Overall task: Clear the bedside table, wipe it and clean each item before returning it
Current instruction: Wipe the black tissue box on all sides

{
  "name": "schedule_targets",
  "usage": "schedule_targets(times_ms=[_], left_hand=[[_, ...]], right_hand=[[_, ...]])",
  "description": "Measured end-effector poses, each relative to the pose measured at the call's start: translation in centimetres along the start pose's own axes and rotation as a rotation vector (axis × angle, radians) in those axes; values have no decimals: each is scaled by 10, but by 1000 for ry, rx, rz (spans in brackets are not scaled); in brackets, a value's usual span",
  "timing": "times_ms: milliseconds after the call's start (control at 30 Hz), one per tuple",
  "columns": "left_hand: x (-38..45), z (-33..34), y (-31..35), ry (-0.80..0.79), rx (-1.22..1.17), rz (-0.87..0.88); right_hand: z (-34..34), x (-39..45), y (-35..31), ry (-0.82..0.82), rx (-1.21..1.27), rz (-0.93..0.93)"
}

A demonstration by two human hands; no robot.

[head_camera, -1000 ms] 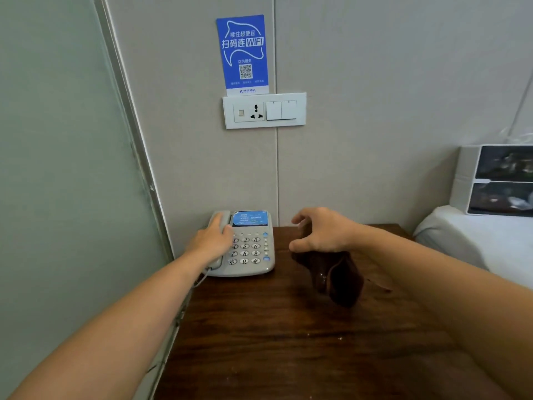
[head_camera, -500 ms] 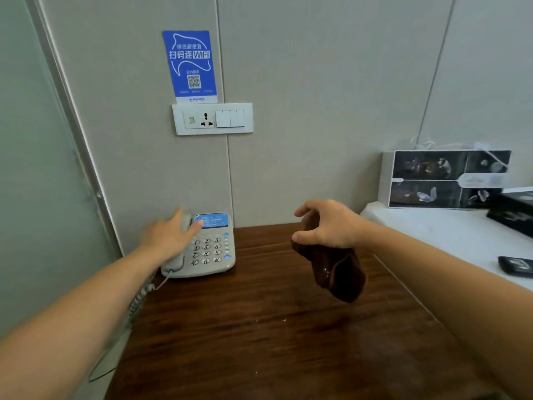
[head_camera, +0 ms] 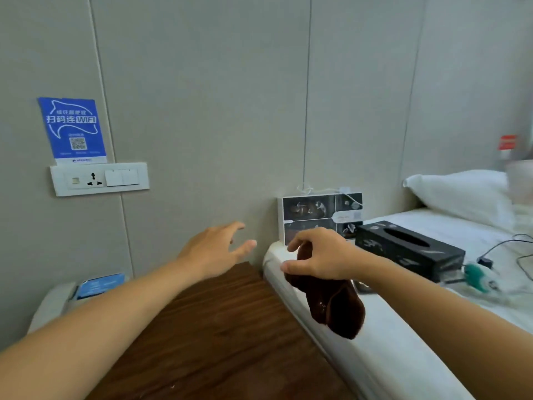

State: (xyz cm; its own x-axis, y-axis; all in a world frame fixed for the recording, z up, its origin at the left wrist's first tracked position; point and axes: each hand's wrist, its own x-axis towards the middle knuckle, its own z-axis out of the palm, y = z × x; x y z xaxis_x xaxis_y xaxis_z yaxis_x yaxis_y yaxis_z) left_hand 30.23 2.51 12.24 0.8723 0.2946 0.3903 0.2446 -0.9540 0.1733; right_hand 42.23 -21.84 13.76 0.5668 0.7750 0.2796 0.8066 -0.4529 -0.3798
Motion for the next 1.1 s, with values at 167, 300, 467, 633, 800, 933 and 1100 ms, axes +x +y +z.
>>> schedule_targets(times_ms=[167, 300, 467, 633, 800, 933, 1100], left_hand=[[42, 14, 54, 0, -58, 65], [68, 30, 75, -46, -87, 109], [95, 55, 98, -53, -93, 180], [120, 88, 133, -96, -127, 300], [154, 118, 194, -196, -159, 524], [182, 142, 253, -217, -43, 654], [211, 163, 291, -280, 54, 650]], right_hand=[[-33, -17, 49, 82, 11, 55], [-49, -18, 84, 94, -8, 101], [-69, -15, 116, 88, -46, 174], [-104, -35, 142, 126, -77, 265], [-142, -88, 165, 209, -42, 394], [-144, -122, 174, 297, -5, 422], [-133, -126, 190, 316, 35, 410]])
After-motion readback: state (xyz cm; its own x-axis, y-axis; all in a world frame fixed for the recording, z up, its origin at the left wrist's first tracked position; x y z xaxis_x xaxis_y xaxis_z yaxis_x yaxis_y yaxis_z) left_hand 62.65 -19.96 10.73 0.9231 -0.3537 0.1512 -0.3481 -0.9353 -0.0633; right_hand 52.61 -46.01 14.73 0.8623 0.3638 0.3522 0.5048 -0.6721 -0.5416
